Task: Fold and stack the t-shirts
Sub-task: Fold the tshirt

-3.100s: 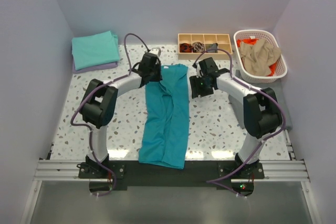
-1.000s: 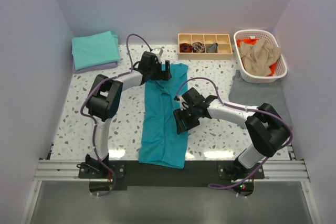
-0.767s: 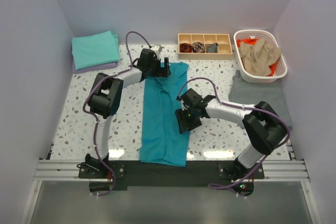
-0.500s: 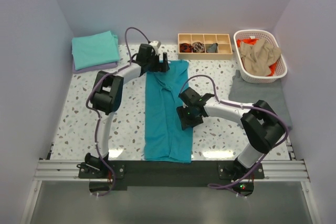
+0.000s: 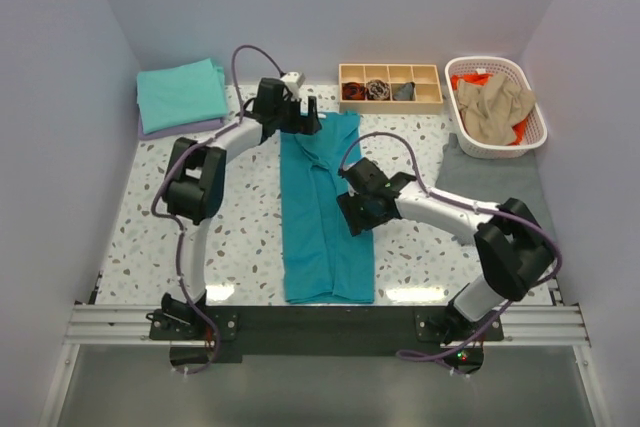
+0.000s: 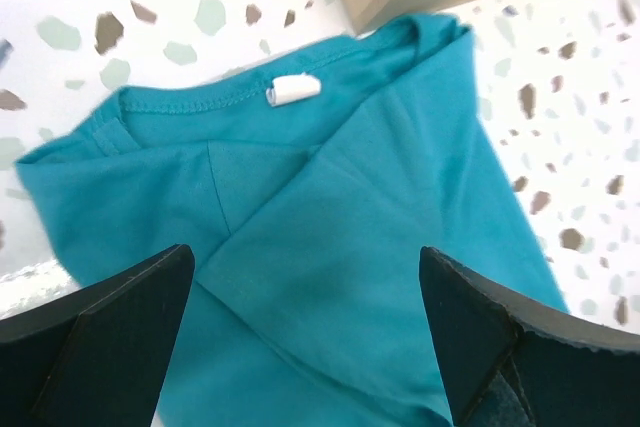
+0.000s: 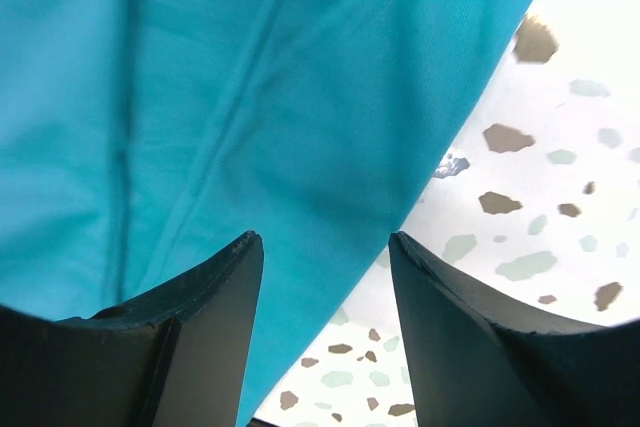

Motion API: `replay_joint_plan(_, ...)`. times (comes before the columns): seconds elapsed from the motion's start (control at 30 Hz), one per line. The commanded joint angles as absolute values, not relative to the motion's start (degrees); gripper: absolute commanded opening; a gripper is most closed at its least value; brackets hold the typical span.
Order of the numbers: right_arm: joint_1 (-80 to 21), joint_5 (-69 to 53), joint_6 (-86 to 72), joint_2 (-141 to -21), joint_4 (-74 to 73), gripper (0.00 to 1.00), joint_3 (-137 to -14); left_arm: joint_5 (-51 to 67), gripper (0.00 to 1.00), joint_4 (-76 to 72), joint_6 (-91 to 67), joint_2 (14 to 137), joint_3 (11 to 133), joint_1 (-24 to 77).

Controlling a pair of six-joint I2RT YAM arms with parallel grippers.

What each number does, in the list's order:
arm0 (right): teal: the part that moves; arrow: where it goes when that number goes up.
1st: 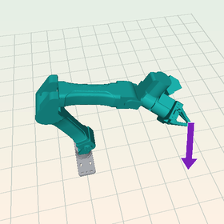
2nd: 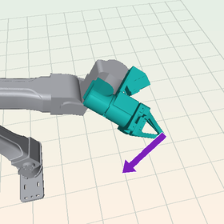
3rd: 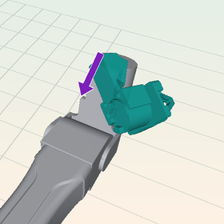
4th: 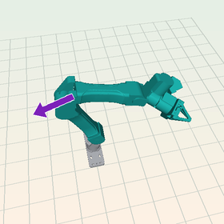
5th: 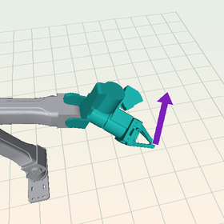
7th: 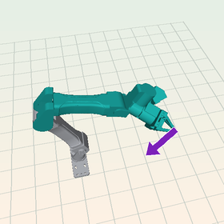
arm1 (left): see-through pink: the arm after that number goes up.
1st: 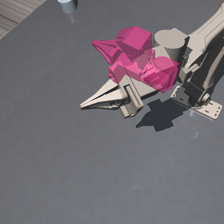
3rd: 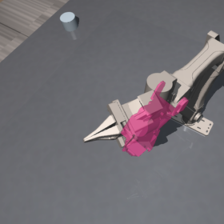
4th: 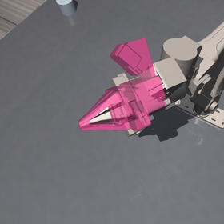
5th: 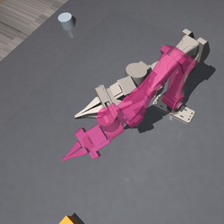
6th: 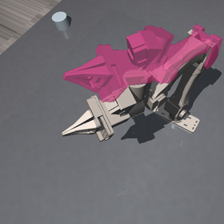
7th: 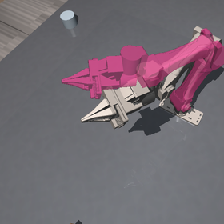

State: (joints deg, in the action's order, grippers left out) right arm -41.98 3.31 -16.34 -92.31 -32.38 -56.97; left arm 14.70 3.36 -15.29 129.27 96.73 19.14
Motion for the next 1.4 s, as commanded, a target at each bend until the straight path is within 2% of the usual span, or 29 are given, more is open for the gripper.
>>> replay_joint_plan(0.0,-41.84,3.34,-14.33,-83.77,-31.81,0.58,-61.17,15.21,1.0,-4.04,-13.36,114.89,92.3,18.81)
replay_joint_plan(0.17,-41.75,6.5,-16.52,-79.64,-34.27,0.58,-61.09,15.21,1.0,-2.99,-16.6,101.19,81.5,20.12)
replay_joint_plan(0.23,-41.84,7.2,-18.18,-77.26,-34.54,0.58,-59.6,14.77,1.0,-5.17,-19.49,93.57,70.53,21.26)
replay_joint_plan(0.3,-41.75,8.08,-19.33,-74.37,-34.37,0.58,-57.06,12.93,1.0,-6.41,-20.48,88.36,59.49,24.68)
replay_joint_plan(0.5,-41.84,7.74,-23.46,-69.09,-35.86,0.59,-51.34,6.86,1.0,-5.54,-30.04,71.74,36.61,36.9)
replay_joint_plan(0.7,-41.92,4.05,-26.1,-64.08,-35.68,0.58,-44.84,-1.3,1.0,-0.1,-41.38,55.39,22.53,45.78)
replay_joint_plan(0.83,-41.84,3.86,-30.39,-61.71,-35.68,0.58,-40.96,-4.73,1.0,5.88,-47.18,46.78,17.59,49.56)
replay_joint_plan(1.07,-41.84,2.11,-32.78,-57.04,-34.19,0.58,-36.3,-6.41,1.0,6.95,-53.17,44.39,12.66,57.73)
replay_joint_plan(1.37,-41.92,0.18,-31.64,-61.96,-31.73,0.58,-36.65,-12.22,1.0,5.09,-51.5,46.4,20.38,62.14)
